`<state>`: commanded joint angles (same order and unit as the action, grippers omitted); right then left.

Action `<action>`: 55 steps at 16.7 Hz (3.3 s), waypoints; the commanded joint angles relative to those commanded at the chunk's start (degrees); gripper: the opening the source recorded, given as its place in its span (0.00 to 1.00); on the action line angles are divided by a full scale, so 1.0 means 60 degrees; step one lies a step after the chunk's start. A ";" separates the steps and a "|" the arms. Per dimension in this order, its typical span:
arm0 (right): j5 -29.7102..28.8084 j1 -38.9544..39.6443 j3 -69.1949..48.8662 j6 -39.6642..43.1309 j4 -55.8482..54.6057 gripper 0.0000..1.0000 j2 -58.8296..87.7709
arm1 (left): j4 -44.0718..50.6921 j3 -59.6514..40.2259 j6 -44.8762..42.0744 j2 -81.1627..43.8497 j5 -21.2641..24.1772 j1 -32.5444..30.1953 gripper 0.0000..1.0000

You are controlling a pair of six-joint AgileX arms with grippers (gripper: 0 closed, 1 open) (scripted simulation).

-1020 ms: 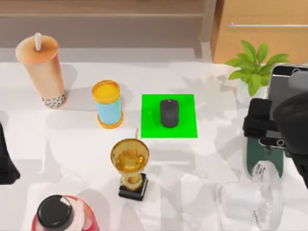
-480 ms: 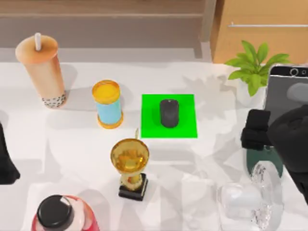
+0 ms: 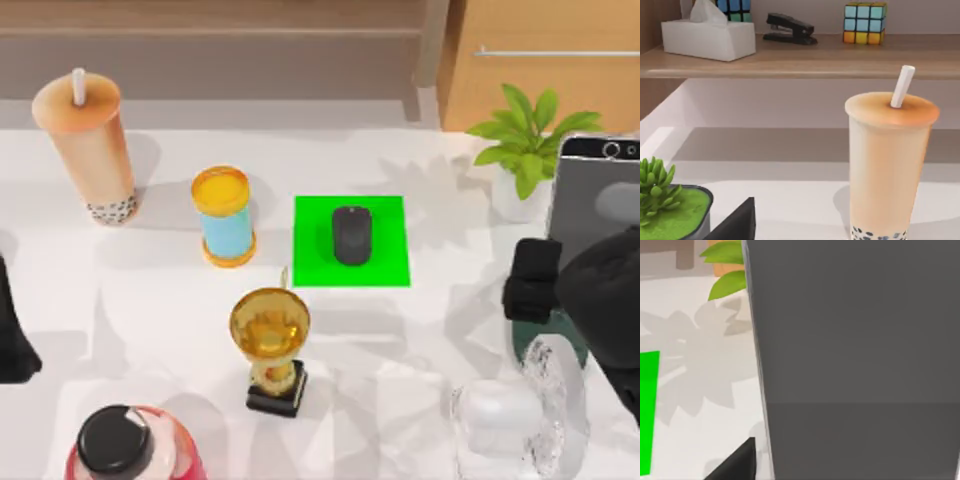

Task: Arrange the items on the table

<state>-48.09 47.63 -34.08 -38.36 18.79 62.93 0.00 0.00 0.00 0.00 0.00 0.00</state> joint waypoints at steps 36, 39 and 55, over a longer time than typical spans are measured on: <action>0.8015 -0.7937 0.5680 0.6393 -0.3132 1.00 -1.0489 | -0.5541 -0.0426 0.0191 -0.7765 -0.0607 -0.1006 1.00; 0.8015 -0.7937 0.5680 0.6393 -0.3132 1.00 -1.0489 | -0.7317 -0.0839 0.0140 -1.1308 -0.0790 -0.1265 1.00; 0.8015 -0.7937 0.5680 0.6393 -0.3132 1.00 -1.0489 | -1.3391 -0.4521 0.0097 -1.8842 -0.1102 -0.1567 1.00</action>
<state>0.00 0.00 0.00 0.00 0.00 0.00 -80.35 -27.13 0.58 -113.05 -6.61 -9.40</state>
